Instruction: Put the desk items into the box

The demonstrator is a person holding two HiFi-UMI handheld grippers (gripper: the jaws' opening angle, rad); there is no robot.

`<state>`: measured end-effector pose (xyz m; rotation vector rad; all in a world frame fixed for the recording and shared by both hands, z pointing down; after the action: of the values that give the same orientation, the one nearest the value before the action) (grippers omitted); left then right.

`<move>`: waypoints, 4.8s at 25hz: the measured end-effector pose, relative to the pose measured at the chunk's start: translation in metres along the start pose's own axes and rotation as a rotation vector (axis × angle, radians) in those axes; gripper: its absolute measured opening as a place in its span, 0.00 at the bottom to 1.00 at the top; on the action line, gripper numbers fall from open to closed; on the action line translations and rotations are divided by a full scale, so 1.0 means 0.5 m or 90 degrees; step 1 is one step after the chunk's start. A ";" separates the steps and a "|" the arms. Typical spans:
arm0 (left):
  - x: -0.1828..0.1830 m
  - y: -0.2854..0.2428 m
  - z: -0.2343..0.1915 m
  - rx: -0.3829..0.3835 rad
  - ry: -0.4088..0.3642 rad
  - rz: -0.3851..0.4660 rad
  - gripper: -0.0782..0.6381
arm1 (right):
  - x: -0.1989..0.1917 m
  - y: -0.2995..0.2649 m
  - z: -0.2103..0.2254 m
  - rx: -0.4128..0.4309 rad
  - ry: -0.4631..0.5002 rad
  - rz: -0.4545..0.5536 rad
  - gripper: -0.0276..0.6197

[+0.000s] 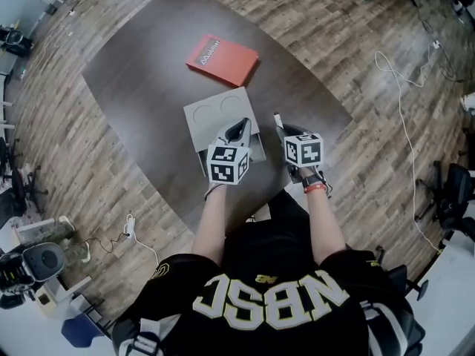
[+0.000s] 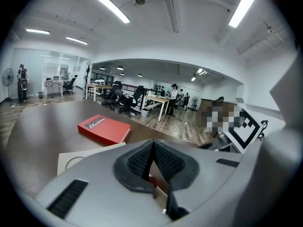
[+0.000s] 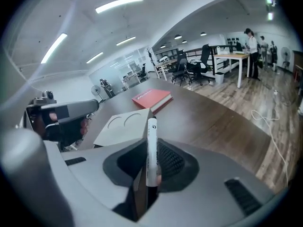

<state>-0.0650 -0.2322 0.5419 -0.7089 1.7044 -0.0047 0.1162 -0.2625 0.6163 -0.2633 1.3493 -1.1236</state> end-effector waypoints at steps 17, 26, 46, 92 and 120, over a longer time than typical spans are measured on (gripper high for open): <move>-0.025 0.160 -0.112 0.160 0.067 0.044 0.13 | 0.061 -0.064 -0.211 0.170 0.176 -0.044 0.16; -0.061 0.234 -0.159 0.231 0.110 0.048 0.13 | 0.025 -0.119 -0.319 0.279 0.304 -0.106 0.16; -0.122 0.322 -0.192 0.309 0.169 0.052 0.13 | -0.098 -0.198 -0.390 0.345 0.611 -0.233 0.16; -0.097 0.359 -0.177 0.219 0.103 0.065 0.13 | -0.044 -0.095 -0.358 0.181 0.429 -0.051 0.21; 0.040 0.456 -0.035 0.230 -0.082 0.276 0.13 | 0.067 0.293 -0.311 -0.078 0.180 0.425 0.06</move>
<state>-0.1843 -0.0622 0.4440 -0.0651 1.6440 0.0345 0.0481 -0.1482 0.4459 0.2599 1.5936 -0.5264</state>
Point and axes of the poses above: the fingertips, and each gripper's own axes: y backward along the fingers, z to its right, x out of its top, the point moved 8 cm from there along y, backward along the fingers, and after that the axes turned 4 degrees about -x, right-handed, at the moved point
